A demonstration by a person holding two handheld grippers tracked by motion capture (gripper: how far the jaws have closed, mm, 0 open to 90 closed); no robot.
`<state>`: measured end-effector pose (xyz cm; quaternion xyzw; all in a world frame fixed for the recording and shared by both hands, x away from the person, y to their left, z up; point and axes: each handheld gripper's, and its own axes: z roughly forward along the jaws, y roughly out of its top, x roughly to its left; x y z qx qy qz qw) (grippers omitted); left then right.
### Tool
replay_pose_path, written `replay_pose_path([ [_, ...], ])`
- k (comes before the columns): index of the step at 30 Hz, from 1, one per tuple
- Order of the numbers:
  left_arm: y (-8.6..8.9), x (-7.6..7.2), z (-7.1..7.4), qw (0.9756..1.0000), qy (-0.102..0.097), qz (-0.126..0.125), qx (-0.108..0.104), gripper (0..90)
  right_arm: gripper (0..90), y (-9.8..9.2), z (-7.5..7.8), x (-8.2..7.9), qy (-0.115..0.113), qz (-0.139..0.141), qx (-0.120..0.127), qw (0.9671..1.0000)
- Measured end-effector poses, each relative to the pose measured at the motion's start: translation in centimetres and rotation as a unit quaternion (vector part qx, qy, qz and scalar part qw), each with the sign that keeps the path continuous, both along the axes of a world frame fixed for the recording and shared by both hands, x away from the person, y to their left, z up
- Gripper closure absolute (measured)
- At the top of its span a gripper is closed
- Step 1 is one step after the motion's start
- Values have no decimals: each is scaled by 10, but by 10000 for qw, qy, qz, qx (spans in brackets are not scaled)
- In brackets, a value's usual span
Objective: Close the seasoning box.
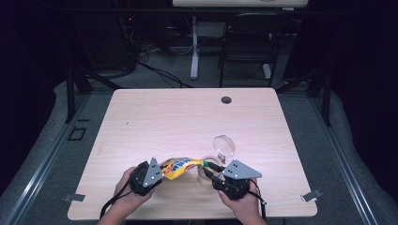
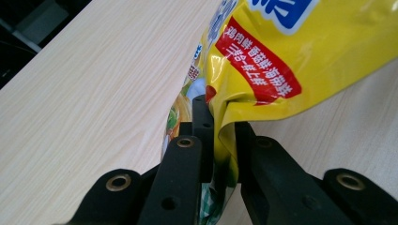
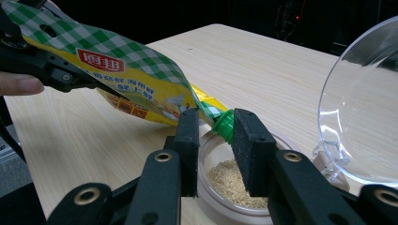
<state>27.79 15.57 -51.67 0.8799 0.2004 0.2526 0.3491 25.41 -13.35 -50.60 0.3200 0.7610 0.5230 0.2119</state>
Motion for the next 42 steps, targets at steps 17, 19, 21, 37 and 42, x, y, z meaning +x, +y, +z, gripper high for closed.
replay_pose_path([
  [17, 16, 11, -3, 9966, 346, 274, -702, 875, 697, -3, -4, 4, 80, -15, -10, 10000],
  [19, 20, 13, -3, 9954, 398, 309, -817, 876, 697, -3, -5, 4, 106, -25, 9, 9999],
  [21, 24, 16, -5, 9936, 471, 356, -961, 876, 696, -3, -6, 5, 107, -25, -3, 9999],
  [37, 55, 33, -18, 9749, 914, 907, -1817, 874, 694, -5, -8, 6, 135, -60, 12, 9999],
  [42, 60, 35, -23, 9717, 1017, 1085, -1833, 864, 692, -2, -8, 6, 134, -32, -12, 9999],
])
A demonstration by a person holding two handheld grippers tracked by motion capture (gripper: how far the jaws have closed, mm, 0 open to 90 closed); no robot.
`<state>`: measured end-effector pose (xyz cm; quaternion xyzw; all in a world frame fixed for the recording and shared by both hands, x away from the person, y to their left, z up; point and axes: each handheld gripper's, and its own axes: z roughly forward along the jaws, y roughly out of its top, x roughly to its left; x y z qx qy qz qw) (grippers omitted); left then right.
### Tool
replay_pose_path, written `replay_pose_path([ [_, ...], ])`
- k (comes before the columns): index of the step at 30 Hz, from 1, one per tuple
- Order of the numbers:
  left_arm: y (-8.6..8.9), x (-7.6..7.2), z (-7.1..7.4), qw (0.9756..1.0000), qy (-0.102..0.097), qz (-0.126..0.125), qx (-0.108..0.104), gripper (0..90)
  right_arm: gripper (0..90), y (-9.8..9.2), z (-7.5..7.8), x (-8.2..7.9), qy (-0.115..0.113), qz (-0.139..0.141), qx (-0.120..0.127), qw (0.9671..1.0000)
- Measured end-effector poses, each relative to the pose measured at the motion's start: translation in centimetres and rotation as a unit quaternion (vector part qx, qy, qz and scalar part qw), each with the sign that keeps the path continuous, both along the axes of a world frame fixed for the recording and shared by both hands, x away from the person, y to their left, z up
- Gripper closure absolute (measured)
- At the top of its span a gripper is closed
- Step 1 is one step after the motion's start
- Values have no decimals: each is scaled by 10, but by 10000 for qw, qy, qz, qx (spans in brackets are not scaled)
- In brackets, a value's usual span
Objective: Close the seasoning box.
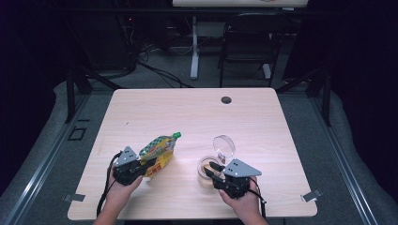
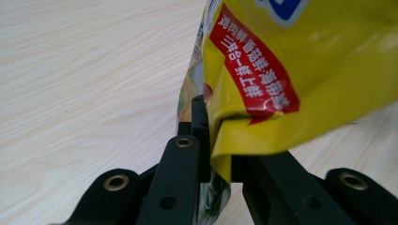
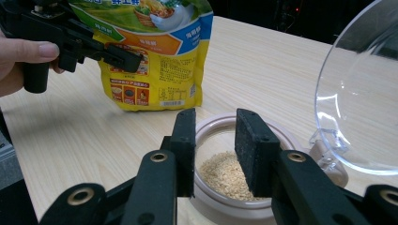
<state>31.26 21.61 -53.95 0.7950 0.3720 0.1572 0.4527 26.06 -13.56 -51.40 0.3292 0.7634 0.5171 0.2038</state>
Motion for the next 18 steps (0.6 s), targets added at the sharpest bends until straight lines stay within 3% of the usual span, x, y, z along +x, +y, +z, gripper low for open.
replay_pose_path([
  [8, 7, -1, -6, 9997, 207, 102, -100, 840, 690, 2, 0, 3, 10, 38, 22, 10000],
  [11, 10, -2, -7, 9992, 215, 198, -281, 805, 690, 3, 0, 5, 30, 50, 36, 10000],
  [18, 17, -7, -7, 9989, 188, 151, -400, 725, 688, 7, -1, 9, 76, 129, 47, 9999],
])
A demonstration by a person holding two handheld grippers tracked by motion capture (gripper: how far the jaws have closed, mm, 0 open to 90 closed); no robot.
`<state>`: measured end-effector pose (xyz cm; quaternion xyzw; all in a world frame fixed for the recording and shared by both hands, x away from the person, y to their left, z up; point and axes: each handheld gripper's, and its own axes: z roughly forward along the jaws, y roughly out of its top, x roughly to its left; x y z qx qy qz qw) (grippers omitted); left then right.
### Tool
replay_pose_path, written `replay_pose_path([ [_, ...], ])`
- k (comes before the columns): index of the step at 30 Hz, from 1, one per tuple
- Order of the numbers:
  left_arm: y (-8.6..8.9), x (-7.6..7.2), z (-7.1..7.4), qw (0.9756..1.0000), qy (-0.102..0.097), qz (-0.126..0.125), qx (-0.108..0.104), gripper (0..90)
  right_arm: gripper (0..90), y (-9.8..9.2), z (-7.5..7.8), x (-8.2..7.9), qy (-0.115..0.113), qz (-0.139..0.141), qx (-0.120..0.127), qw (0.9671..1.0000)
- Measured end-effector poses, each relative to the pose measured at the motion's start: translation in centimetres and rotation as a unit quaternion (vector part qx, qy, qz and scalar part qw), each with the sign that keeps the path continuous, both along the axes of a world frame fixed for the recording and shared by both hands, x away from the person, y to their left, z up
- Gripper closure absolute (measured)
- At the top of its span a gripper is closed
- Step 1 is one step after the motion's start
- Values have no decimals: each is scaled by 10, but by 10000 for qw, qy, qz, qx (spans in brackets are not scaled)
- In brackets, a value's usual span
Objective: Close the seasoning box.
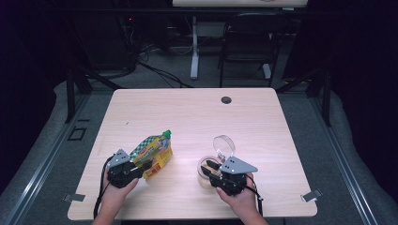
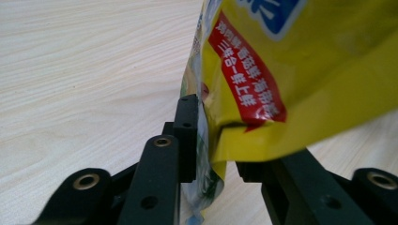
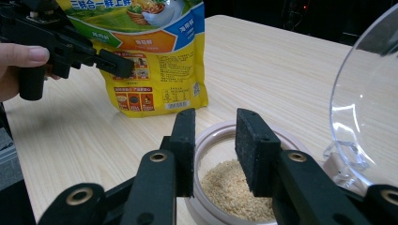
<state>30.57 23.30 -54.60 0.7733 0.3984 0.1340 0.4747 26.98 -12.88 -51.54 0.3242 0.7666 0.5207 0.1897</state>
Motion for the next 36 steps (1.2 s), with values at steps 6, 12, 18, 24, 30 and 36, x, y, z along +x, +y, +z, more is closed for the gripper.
replay_pose_path([
  [6, 1, -3, 2, 10000, -35, -26, -43, 636, 686, 3, -1, 2, 34, 36, -54, 10000],
  [12, -2, -5, 2, 9999, -102, 14, 79, 571, 684, 3, -1, 2, 50, 26, -49, 10000],
  [18, 0, -7, 3, 9998, -198, 79, 38, 483, 680, 4, -2, 2, 55, 21, -39, 10000],
  [24, 4, -9, 6, 9997, -212, 70, 48, 422, 661, 5, -2, 2, 73, 37, -70, 9999],
  [30, 4, -12, 10, 9998, -183, -5, 68, 397, 621, 4, -2, 4, 111, 58, 6, 9999],
  [36, 1, -13, 15, 9999, -135, -1, 59, 388, 582, -2, 2, 4, 184, 98, 21, 9998],
])
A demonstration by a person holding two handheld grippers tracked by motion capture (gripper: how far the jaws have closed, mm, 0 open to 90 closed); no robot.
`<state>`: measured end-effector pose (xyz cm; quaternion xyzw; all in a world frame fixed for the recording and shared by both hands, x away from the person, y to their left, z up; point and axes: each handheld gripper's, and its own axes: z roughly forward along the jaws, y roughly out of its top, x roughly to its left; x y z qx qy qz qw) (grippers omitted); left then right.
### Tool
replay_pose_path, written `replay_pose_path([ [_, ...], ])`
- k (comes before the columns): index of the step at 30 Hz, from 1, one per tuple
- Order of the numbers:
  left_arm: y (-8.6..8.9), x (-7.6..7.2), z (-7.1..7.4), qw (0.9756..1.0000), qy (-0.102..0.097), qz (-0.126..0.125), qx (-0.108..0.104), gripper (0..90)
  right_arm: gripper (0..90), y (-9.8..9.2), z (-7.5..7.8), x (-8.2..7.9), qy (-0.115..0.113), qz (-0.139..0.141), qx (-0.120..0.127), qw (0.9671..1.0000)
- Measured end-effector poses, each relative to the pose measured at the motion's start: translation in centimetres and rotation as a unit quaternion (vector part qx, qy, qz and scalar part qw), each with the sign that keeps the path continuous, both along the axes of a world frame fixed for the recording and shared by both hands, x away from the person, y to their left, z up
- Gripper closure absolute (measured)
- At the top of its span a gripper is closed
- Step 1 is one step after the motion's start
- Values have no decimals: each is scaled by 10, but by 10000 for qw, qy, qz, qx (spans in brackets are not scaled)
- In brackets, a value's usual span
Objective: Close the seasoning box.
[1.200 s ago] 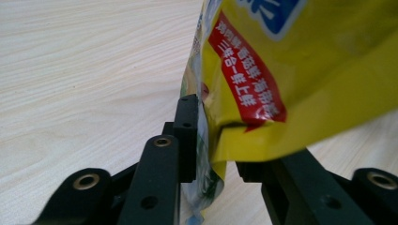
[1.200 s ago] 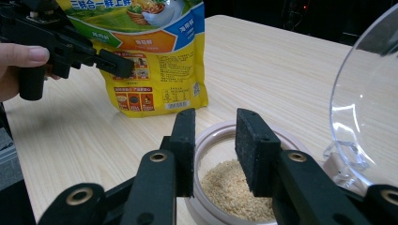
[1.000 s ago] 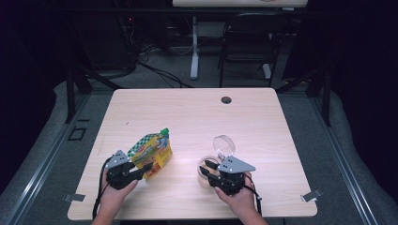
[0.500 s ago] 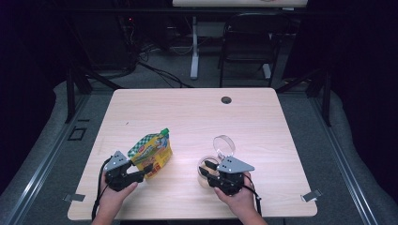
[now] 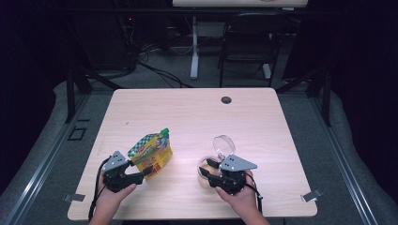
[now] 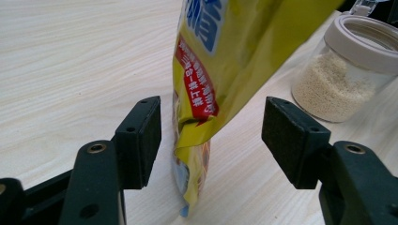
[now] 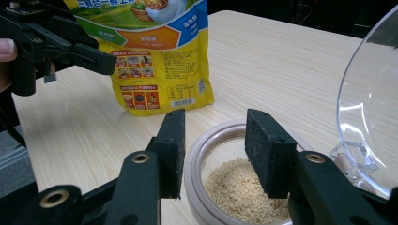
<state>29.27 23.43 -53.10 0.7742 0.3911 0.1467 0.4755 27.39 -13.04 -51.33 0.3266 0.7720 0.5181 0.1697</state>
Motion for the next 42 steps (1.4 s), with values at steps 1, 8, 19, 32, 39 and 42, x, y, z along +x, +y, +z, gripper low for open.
replay_pose_path([
  [1, 0, -1, 2, 10000, 32, -26, 21, 384, 579, 0, 1, 0, 3, 11, 28, 10000],
  [8, 6, -12, 10, 9997, -21, -62, 246, 379, 566, -2, 9, -2, 14, 66, 127, 9999],
  [19, 21, -24, 3, 9997, -42, 68, 228, 378, 591, -8, 27, -7, -154, -12, 113, 9998],
  [32, 26, -24, -8, 9997, 130, 186, 95, 382, 710, -30, 51, -10, -294, -250, 100, 9992],
  [39, 29, -23, -11, 9995, 130, 285, 107, 382, 862, -49, 58, -7, -255, -517, 115, 9983],
  [42, 30, -22, -13, 9993, 151, 335, 122, 383, 900, -55, 59, -6, -233, -630, 148, 9976],
])
